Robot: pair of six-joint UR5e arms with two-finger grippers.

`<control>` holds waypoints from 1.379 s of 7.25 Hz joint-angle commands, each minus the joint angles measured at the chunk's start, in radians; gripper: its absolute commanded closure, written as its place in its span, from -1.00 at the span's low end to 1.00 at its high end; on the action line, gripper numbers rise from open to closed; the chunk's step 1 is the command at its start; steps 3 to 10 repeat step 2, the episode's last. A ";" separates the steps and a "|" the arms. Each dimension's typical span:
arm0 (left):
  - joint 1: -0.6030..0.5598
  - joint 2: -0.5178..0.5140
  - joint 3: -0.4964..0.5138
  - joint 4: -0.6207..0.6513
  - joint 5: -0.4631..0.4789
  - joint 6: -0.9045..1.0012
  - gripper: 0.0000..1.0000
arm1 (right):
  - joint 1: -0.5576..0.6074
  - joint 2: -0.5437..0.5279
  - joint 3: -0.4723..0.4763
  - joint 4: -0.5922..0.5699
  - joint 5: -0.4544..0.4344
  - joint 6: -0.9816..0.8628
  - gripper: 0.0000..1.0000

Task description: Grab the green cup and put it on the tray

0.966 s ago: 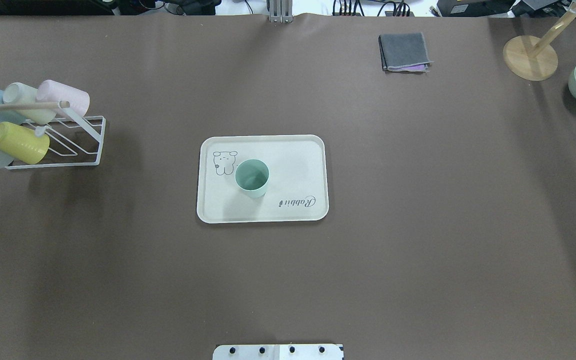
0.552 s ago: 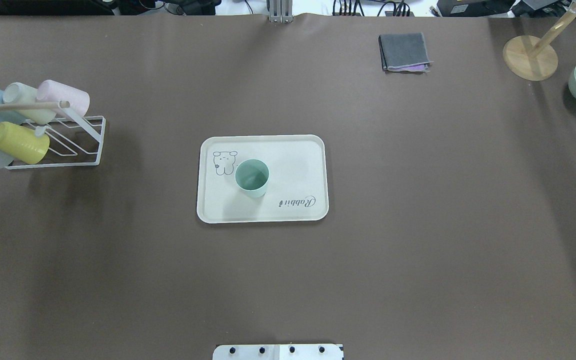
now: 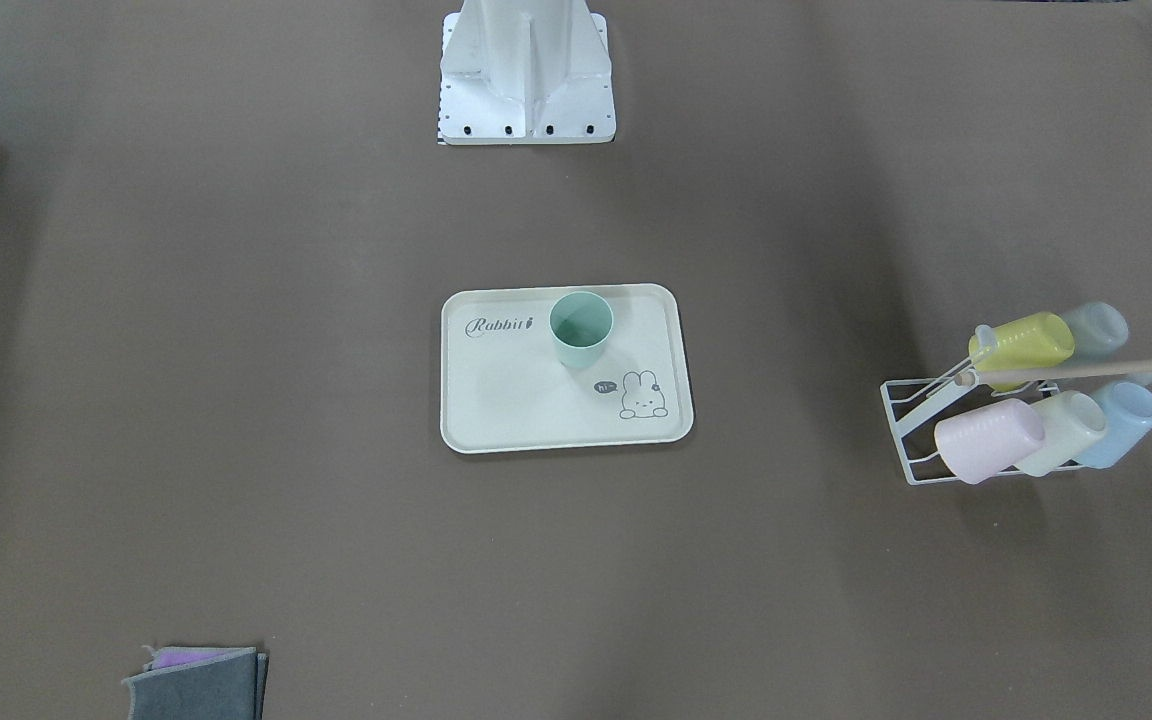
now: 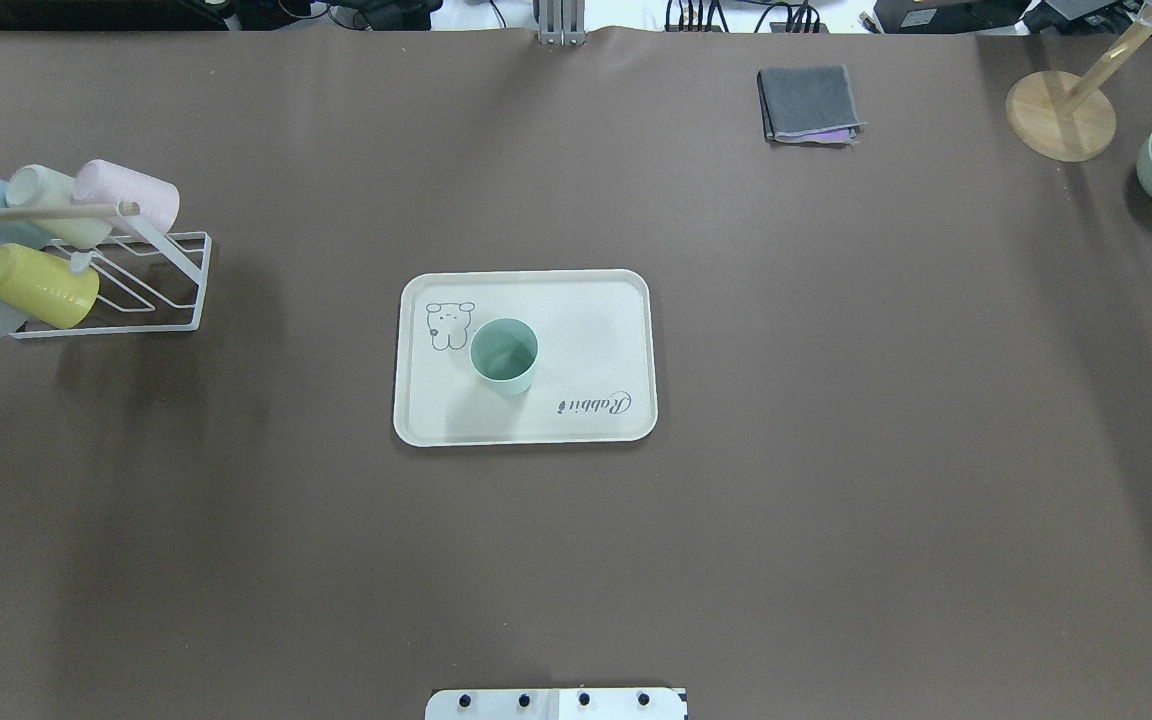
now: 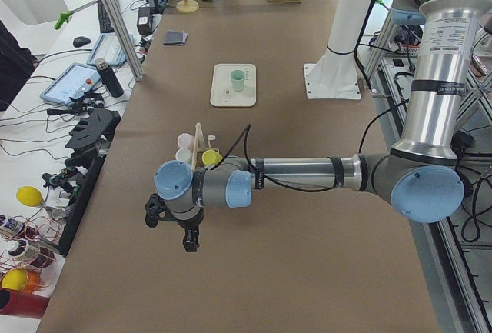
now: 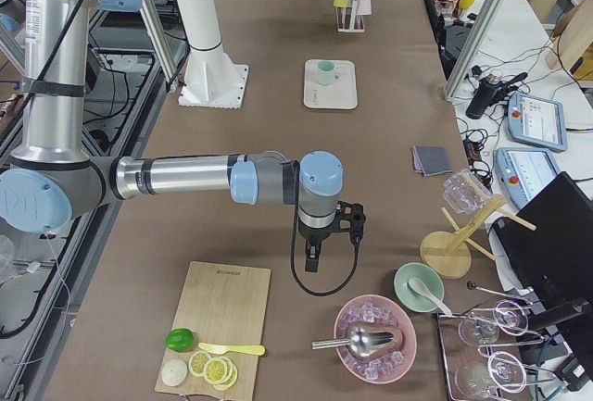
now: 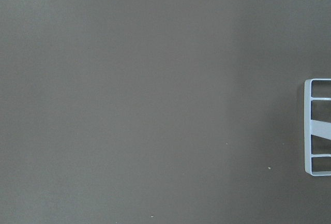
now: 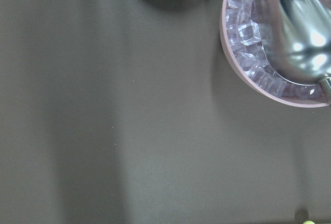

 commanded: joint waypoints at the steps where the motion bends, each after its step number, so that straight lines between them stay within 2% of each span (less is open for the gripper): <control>1: 0.000 0.000 0.001 -0.001 0.000 0.000 -0.96 | 0.000 0.000 -0.001 -0.001 0.003 0.000 -1.00; 10: 0.000 0.000 0.001 -0.001 0.000 0.000 -0.96 | 0.001 0.000 -0.001 -0.001 0.001 0.000 -1.00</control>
